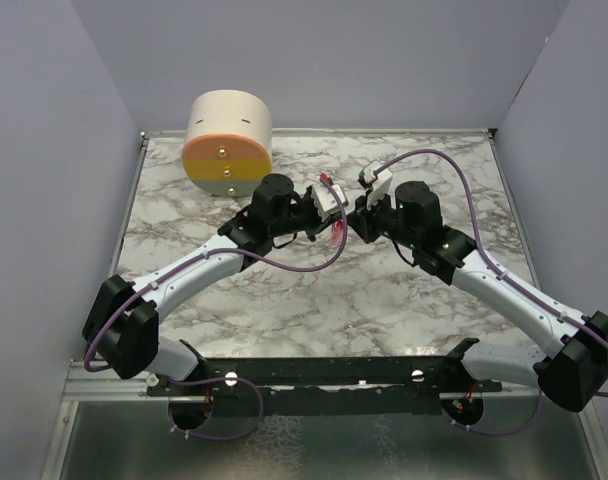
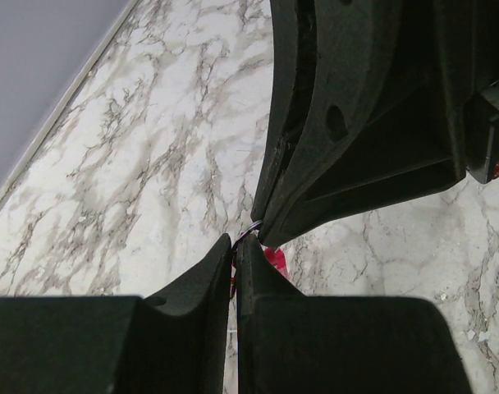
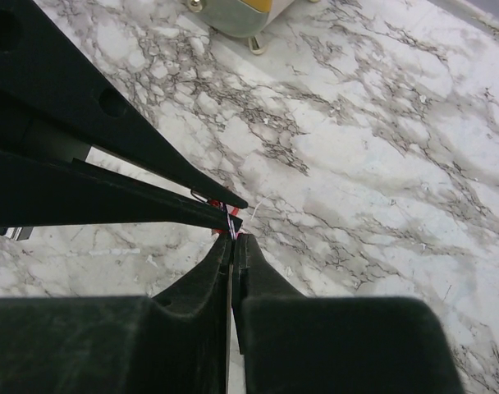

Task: Put the keys on the keyring

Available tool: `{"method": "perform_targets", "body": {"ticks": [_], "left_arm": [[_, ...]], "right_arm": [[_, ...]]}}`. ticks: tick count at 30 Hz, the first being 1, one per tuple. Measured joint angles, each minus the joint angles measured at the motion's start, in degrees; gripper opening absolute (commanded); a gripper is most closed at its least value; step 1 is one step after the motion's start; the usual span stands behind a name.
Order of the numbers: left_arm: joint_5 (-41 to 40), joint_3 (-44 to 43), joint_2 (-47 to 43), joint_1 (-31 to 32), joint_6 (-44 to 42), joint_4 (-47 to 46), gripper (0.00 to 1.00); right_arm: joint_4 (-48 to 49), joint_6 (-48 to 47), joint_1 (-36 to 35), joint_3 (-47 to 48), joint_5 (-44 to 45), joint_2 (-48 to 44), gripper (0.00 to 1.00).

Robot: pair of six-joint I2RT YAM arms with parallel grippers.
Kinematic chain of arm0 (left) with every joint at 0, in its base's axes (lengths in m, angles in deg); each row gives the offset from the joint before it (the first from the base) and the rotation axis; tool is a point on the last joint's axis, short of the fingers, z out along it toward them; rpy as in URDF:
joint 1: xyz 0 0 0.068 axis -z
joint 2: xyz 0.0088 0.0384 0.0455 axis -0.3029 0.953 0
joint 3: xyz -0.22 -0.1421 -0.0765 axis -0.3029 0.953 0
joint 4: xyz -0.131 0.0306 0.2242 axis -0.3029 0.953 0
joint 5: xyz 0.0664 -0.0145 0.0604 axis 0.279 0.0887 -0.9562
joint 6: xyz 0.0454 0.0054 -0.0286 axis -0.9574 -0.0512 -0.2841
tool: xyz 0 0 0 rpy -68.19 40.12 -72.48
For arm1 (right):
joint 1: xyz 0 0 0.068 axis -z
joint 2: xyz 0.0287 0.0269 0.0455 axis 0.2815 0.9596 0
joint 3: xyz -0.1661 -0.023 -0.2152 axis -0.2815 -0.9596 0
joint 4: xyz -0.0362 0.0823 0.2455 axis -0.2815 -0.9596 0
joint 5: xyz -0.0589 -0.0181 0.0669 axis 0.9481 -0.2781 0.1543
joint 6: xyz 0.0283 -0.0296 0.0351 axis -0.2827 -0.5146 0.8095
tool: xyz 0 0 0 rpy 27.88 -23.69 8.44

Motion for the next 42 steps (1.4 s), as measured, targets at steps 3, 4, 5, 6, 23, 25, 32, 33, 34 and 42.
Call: {"method": "perform_targets", "body": {"ticks": [3, 4, 5, 6, 23, 25, 32, 33, 34, 42], "left_arm": [[0.0, 0.0, 0.1, 0.0, 0.0, 0.0, 0.0], [-0.1, -0.1, 0.1, 0.0, 0.1, 0.0, 0.01], [-0.2, -0.1, 0.2, 0.0, 0.3, 0.0, 0.05], [-0.4, -0.1, 0.2, 0.0, 0.5, 0.0, 0.11], [-10.6, 1.0, -1.8, 0.1, 6.8, -4.3, 0.46], [-12.9, 3.4, -4.4, 0.1, 8.2, -6.8, 0.47], [-13.9, 11.4, -11.6, 0.1, 13.1, -16.2, 0.53], [-13.6, 11.6, -11.4, 0.1, 13.5, -17.0, 0.53], [-13.1, 11.7, -11.0, 0.1, 13.9, -17.5, 0.53], [-10.0, 11.7, -5.2, 0.9, 16.7, -22.1, 0.54]], "right_arm": [[0.0, 0.0, 0.0, 0.0, -0.1, 0.0, 0.01], [0.0, 0.0, 0.0, 0.0, -0.1, 0.0, 0.01], [0.0, 0.0, 0.0, 0.0, -0.1, 0.0, 0.01], [0.1, 0.0, 0.0, 0.0, -0.1, 0.0, 0.01], [4.2, 1.2, 0.0, -2.7, 3.1, -3.8, 0.01], [5.2, 1.6, 0.0, -3.8, 3.8, -4.5, 0.01], [13.5, 3.4, 0.0, -11.8, 5.3, -9.6, 0.01], [15.8, 3.6, 0.0, -13.6, 5.4, -10.7, 0.01], [17.6, 3.8, 0.0, -15.0, 5.5, -11.6, 0.01], [26.8, 5.2, 0.0, -17.9, 5.7, -13.0, 0.01]]}}
